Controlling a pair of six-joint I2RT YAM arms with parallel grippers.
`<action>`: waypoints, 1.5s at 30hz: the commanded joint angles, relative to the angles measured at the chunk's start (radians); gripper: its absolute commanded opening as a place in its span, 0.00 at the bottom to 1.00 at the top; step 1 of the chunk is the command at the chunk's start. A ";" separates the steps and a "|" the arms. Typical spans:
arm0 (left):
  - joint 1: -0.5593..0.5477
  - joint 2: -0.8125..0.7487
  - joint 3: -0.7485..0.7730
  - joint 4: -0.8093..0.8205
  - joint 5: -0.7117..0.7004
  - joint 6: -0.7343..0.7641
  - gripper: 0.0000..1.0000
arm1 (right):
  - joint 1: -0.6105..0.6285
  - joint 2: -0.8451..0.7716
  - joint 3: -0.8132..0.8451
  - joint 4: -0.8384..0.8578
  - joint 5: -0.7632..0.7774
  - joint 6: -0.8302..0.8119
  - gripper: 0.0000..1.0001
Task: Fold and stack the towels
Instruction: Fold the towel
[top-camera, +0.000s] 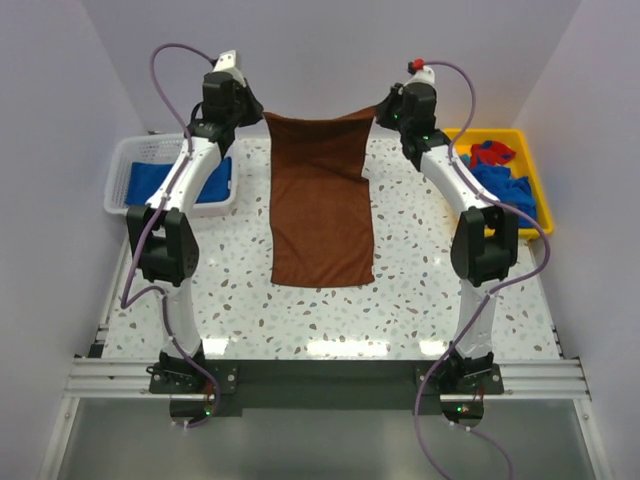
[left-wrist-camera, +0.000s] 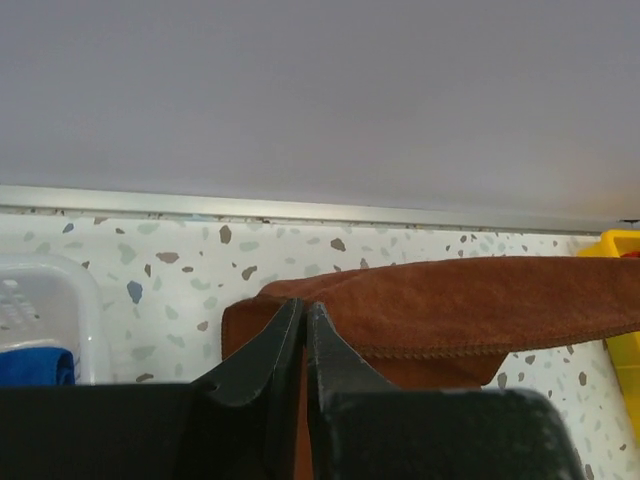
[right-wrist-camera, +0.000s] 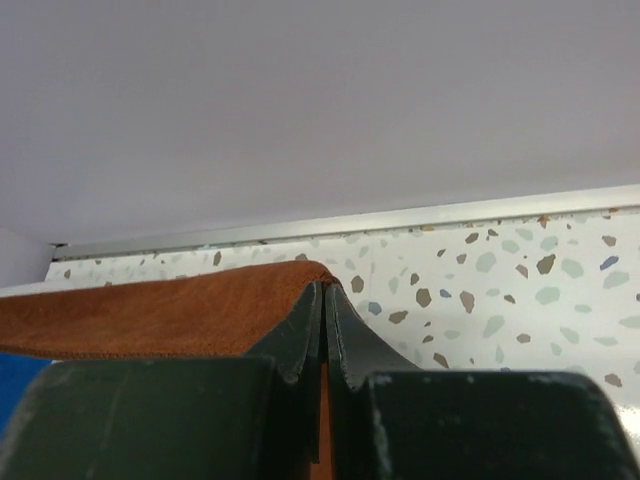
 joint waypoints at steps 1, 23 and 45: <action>0.008 -0.034 0.000 0.114 0.057 0.033 0.11 | -0.008 -0.005 0.083 0.093 0.024 -0.058 0.00; -0.047 -0.095 -0.419 0.176 0.300 -0.182 0.61 | -0.013 0.026 -0.090 -0.046 -0.045 -0.004 0.00; -0.319 -0.514 -1.297 0.034 0.152 -0.255 0.54 | -0.008 -0.180 -0.488 -0.282 -0.041 0.071 0.00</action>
